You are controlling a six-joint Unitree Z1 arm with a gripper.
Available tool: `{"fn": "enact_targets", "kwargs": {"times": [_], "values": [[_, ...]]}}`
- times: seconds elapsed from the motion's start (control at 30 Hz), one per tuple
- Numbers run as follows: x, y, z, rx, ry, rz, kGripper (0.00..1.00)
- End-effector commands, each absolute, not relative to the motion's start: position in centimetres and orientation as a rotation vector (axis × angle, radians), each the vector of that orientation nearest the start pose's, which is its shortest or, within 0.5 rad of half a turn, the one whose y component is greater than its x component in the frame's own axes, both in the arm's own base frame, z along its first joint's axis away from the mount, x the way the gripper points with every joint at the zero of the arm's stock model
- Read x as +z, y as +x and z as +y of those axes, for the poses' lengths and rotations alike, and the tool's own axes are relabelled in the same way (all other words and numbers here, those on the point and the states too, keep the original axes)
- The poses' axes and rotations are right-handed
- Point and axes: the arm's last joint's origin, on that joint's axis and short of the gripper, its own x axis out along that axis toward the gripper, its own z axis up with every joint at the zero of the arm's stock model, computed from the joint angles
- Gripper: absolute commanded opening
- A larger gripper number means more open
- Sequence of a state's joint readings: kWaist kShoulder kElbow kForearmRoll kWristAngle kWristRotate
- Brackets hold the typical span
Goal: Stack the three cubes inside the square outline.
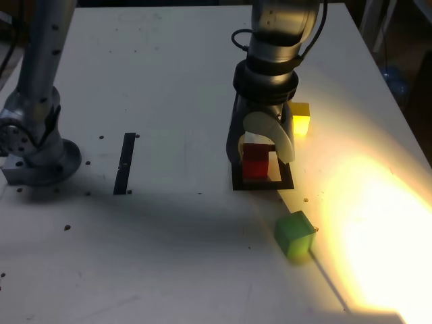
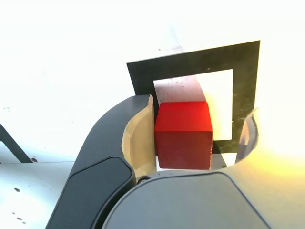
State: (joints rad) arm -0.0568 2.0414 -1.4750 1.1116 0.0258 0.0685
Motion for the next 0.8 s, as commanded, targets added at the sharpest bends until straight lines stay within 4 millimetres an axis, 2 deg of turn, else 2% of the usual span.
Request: {"fn": "enact_targets", "kwargs": {"times": [0.0, 0.3, 0.57, 0.77], "values": [[24.0, 35.4, -1.7, -0.052, 0.130, 1.647, 0.99], [26.5, 35.0, 0.8, 0.010, 0.191, 1.648, 0.99], [27.8, 37.2, 4.1, -0.038, 0.265, 1.661, 0.99], [27.5, 38.9, 6.7, -0.042, 0.236, 1.679, 0.98]]}}
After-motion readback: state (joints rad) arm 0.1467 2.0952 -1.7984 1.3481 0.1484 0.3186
